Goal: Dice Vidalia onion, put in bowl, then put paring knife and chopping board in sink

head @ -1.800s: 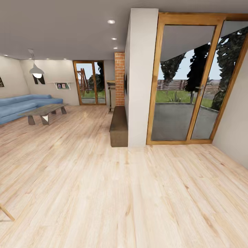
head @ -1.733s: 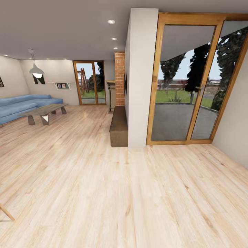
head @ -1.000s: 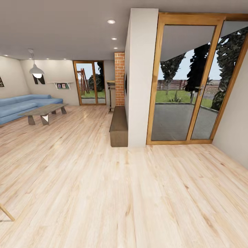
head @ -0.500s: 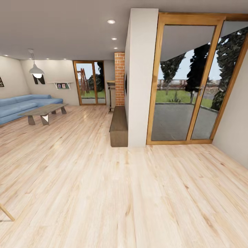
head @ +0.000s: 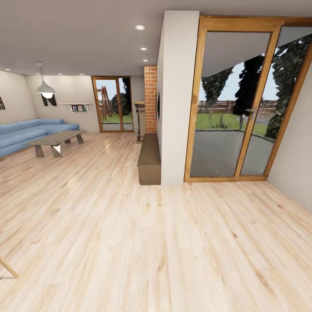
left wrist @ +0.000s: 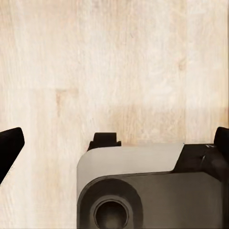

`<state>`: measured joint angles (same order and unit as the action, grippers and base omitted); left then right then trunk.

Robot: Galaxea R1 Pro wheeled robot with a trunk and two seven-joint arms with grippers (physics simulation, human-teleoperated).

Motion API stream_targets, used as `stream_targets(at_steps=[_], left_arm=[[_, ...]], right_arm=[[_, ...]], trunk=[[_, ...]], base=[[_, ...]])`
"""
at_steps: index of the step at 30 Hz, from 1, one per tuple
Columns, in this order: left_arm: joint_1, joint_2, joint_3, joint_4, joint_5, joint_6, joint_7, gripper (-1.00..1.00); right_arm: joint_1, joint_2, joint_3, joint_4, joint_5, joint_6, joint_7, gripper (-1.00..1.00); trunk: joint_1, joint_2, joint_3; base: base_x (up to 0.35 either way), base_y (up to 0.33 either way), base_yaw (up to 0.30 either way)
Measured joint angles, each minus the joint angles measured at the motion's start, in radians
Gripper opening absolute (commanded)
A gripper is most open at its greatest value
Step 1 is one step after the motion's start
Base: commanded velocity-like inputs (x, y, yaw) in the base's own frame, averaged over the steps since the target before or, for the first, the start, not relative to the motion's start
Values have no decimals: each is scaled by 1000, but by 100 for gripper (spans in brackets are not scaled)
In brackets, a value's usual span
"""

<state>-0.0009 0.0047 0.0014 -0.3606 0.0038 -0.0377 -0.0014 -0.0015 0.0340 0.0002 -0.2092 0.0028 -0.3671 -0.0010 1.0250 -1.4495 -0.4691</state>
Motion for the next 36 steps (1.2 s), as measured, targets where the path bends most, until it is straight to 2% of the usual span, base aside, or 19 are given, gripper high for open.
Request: stream_targets(at_steps=[5, 9, 11, 13, 19, 27, 32, 36], left_arm=[[-2, -3, 0, -75, 0, -2, 0, 100], [-3, -3, 0, -140, 0, -3, -1, 100], [-3, -2, 0, -156, 0, -3, -1, 100], [-3, -1, 0, -161, 0, -8, 0, 100], [-3, 7, 0, -157, 1, -46, 0, 100], [-3, 22, 0, -154, 4, -52, -1, 100], [-3, 23, 0, -124, 4, -53, -1, 100], [-3, 23, 1, -108, 4, -53, -1, 100]], right_arm=[[0, 0, -1, -135, 0, -7, 0, 100], [0, 0, -1, -307, 0, -4, -3, 100], [0, 2, -1, -386, 0, -1, -4, 100], [0, 5, -1, -419, 0, 0, -4, 100], [0, 4, -1, -450, -5, -6, 1, 100], [0, 5, -4, -448, -19, -7, -1, 100], [0, 2, -22, -447, -79, -5, -3, 100], [0, 0, -34, -446, -98, -5, -3, 100]], trunk=[[0, 0, 0], [0, 0, 0], [0, 0, 0], [0, 0, 0], [0, 0, 0], [0, 0, 1], [0, 0, 5], [0, 0, 10]], base=[[0, 0, 0], [0, 0, 0], [0, 0, 0], [0, 0, 0], [0, 0, 0], [0, 0, -38], [0, 0, -203], [0, 0, -233]])
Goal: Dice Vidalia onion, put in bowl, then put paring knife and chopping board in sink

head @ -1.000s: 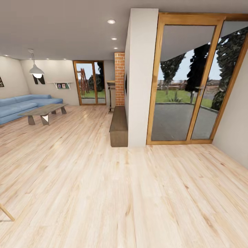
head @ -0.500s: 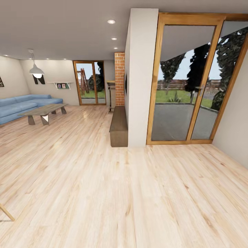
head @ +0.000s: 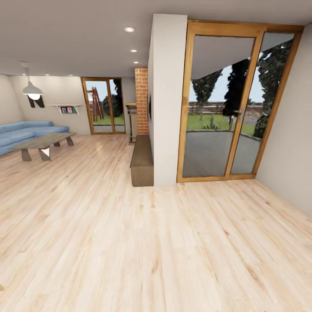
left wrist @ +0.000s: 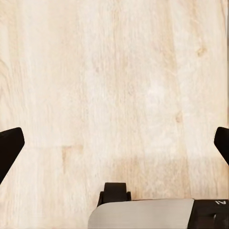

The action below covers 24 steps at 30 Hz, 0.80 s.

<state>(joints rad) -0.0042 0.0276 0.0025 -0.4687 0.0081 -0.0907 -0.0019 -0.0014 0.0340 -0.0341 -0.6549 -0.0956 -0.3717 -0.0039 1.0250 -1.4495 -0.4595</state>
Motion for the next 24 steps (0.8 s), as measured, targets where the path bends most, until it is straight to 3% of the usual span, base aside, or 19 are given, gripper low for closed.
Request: stream_targets(at_steps=[7, 24], left_arm=[[0, -2, -1, 8, -1, -1, 1, 100], [0, -6, -5, 11, -1, -1, 1, 100]], right_arm=[[0, 1, -47, 10, -7, 3, 4, 100], [0, 1, -53, 14, -8, 3, 4, 100]], trunk=[[0, 0, 4], [0, 0, 5]], base=[[-26, -70, -276], [-143, -239, -298]])
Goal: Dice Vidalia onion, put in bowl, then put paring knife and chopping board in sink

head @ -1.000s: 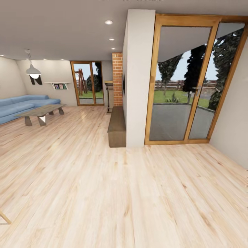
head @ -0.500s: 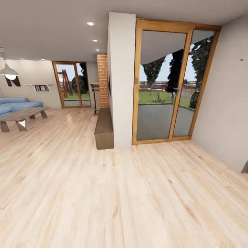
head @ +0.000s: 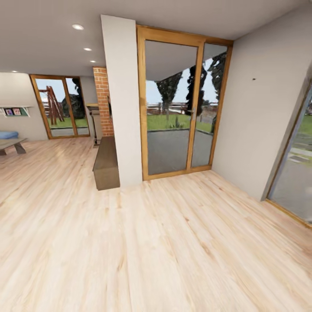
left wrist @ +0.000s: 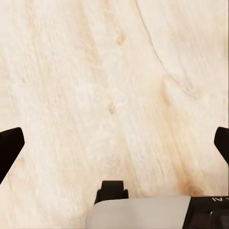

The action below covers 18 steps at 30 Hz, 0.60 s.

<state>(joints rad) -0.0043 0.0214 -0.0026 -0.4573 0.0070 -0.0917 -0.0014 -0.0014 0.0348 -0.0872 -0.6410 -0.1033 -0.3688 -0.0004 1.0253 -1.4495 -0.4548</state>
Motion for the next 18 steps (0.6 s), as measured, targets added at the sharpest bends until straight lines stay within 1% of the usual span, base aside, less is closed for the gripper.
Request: stream_targets(at_steps=[3, 5, 18], left_arm=[[0, 0, 0, 0, 0, 0, 0, 100], [0, 0, -1, 0, 0, 0, 0, 100], [0, 1, -2, 3, 0, 0, 0, 100]], right_arm=[[0, 0, 0, 0, 0, 0, 0, 100], [0, 0, 0, 0, -1, 0, 0, 100], [0, -2, -1, 0, -2, 0, 0, 100]], trunk=[[0, 0, 0], [0, 0, 0], [0, 0, 0]], base=[[-136, -272, -300], [-56, -144, -300], [-3, -8, -300]])
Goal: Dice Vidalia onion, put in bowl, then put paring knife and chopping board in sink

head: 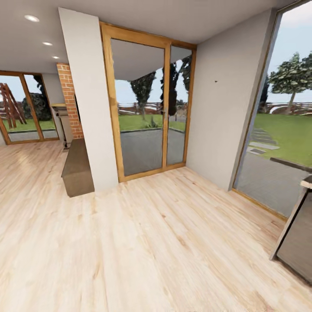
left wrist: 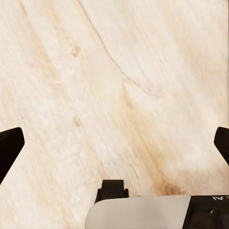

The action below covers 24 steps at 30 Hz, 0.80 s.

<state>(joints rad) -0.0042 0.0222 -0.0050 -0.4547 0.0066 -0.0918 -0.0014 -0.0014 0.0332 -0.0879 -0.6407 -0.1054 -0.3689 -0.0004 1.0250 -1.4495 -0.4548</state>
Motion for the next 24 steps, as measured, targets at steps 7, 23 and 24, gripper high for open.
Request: stream_targets(at_steps=[7, 23, 24], left_arm=[[0, 1, 0, 0, 0, 0, 0, 100], [0, 1, 0, 0, -1, 0, 0, 100], [0, 1, 0, 0, -1, 0, 0, 100]], right_arm=[[0, -1, 0, 0, 0, 0, 0, 100], [0, -2, 0, 0, 0, 0, -2, 100], [0, -2, 0, 0, 0, 0, -2, 100]], trunk=[[0, 0, 0], [0, 0, 0], [0, 0, 0]], base=[[0, 0, -300], [0, 0, -300], [0, 0, -300]])
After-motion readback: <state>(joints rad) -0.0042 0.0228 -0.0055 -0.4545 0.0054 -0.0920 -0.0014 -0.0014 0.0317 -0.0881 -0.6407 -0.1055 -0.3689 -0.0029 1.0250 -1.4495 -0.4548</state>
